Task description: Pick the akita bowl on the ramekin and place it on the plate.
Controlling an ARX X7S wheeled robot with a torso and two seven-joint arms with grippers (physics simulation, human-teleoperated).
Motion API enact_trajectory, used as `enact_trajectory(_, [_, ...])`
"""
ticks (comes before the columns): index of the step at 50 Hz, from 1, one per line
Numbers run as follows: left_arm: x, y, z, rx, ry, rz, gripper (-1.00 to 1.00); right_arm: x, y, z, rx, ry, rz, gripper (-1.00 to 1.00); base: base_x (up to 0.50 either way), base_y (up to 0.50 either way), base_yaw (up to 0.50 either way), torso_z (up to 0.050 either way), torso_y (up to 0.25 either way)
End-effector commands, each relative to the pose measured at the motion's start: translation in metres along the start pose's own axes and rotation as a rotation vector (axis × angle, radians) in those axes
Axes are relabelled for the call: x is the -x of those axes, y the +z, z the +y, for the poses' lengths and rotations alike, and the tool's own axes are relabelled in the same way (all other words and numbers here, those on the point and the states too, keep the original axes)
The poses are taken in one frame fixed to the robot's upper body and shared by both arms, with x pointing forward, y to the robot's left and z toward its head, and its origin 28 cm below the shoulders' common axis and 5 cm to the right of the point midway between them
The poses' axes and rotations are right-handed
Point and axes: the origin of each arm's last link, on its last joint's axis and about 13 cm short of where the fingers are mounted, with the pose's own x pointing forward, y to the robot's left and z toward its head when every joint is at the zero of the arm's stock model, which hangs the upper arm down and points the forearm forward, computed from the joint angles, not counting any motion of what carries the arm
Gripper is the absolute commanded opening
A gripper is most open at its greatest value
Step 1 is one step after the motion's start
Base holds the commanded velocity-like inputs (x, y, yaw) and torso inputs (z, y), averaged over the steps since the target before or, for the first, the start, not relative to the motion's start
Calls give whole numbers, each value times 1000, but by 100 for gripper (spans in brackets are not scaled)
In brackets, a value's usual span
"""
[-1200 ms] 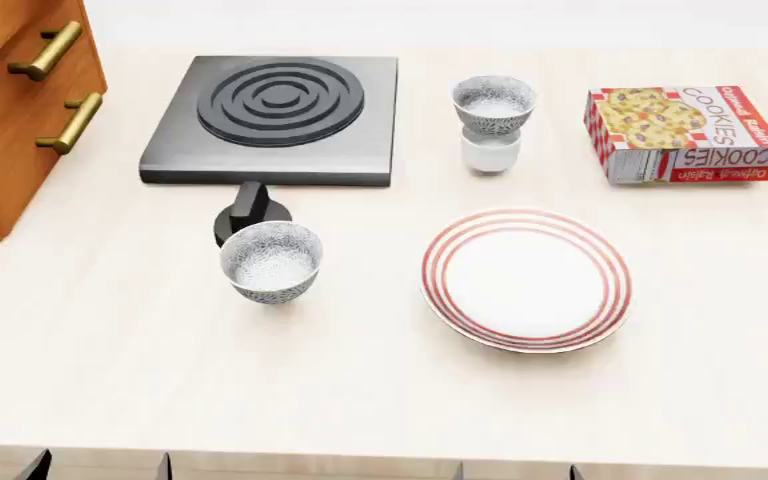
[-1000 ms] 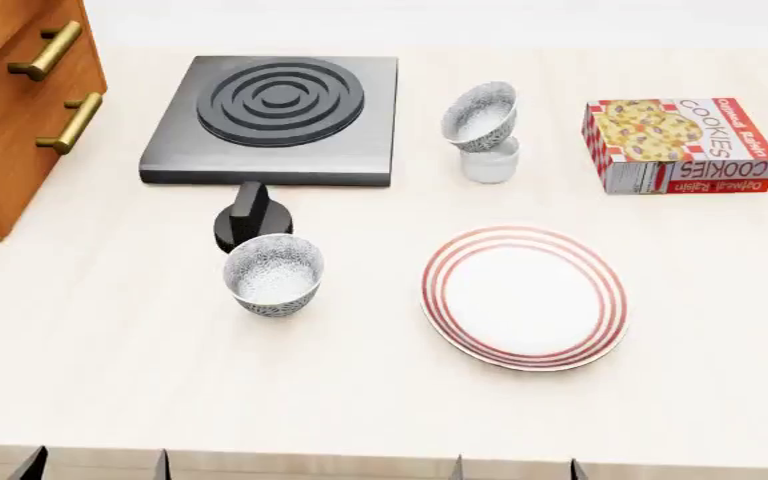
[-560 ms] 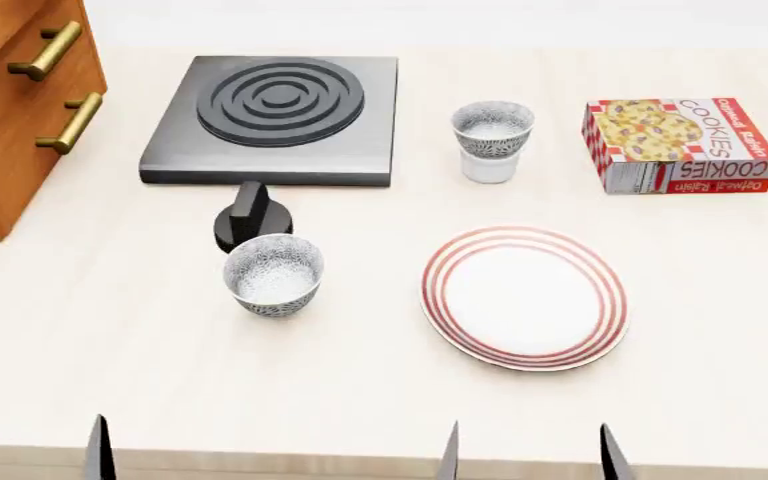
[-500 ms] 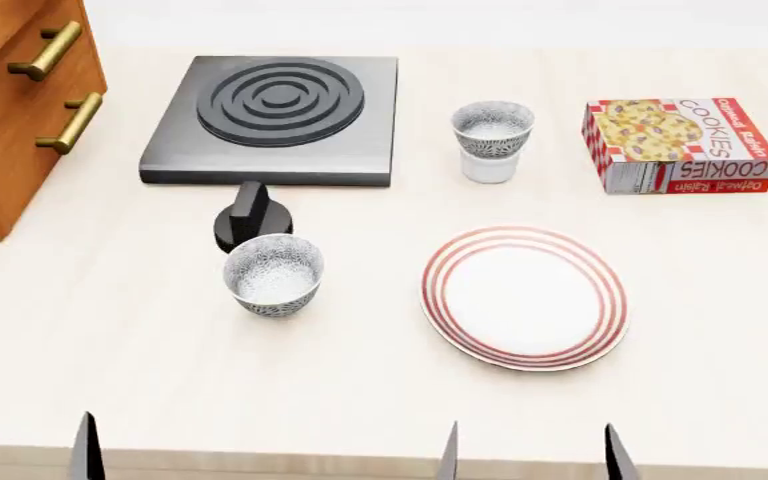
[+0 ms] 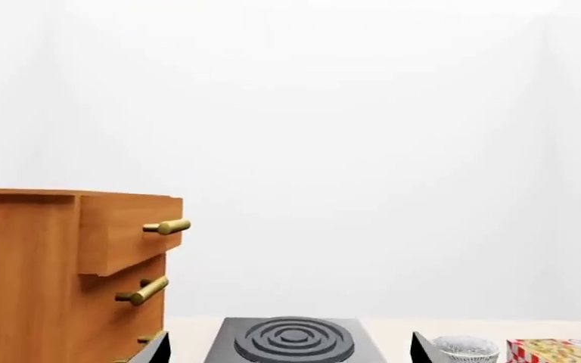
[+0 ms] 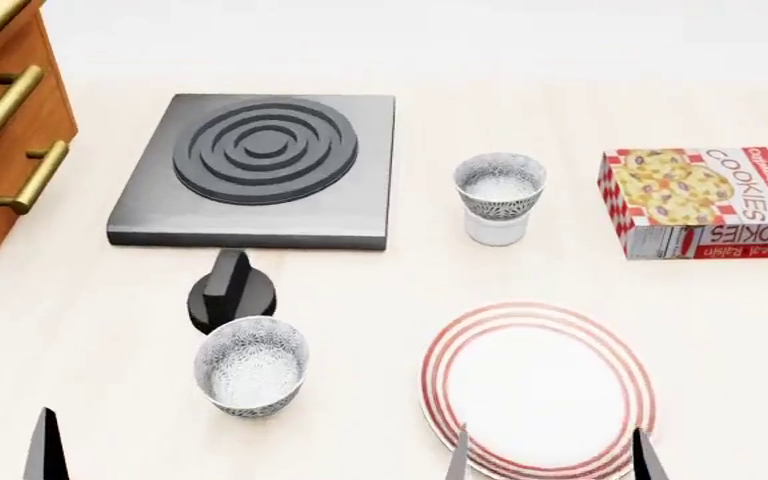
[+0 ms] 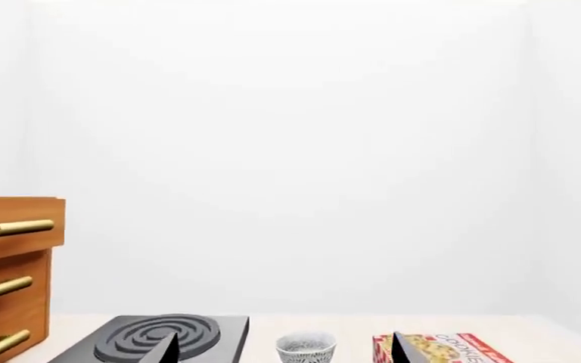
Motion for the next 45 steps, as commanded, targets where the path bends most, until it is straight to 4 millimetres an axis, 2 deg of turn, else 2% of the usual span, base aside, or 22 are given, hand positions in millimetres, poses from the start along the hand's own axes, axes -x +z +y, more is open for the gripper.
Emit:
enact_trajectory(1, [1,2,-1,7,-6,-3,100,1,3,0,-1,4,0,100,500,0,0,0,0])
enact_trajectory(19, [1,1,-2,19,-15,-2,100,2,0,0,-7,5,6,100,500,0,0,0,0])
enact_trajectory(31, [1,1,-2,1,-12,12,100,1,-1,0,-10,6,9,100,500,0,0,50,0])
enact_trajectory(32, [1,0,-2,0,-11,13,100,2,1,0,-31,9,-36,100,500,0,0,50,0])
enact_trajectory(45, [1,1,-2,0,-15,10,100,1,-1,1,-11,16,-9,100,0,0,0,50,0])
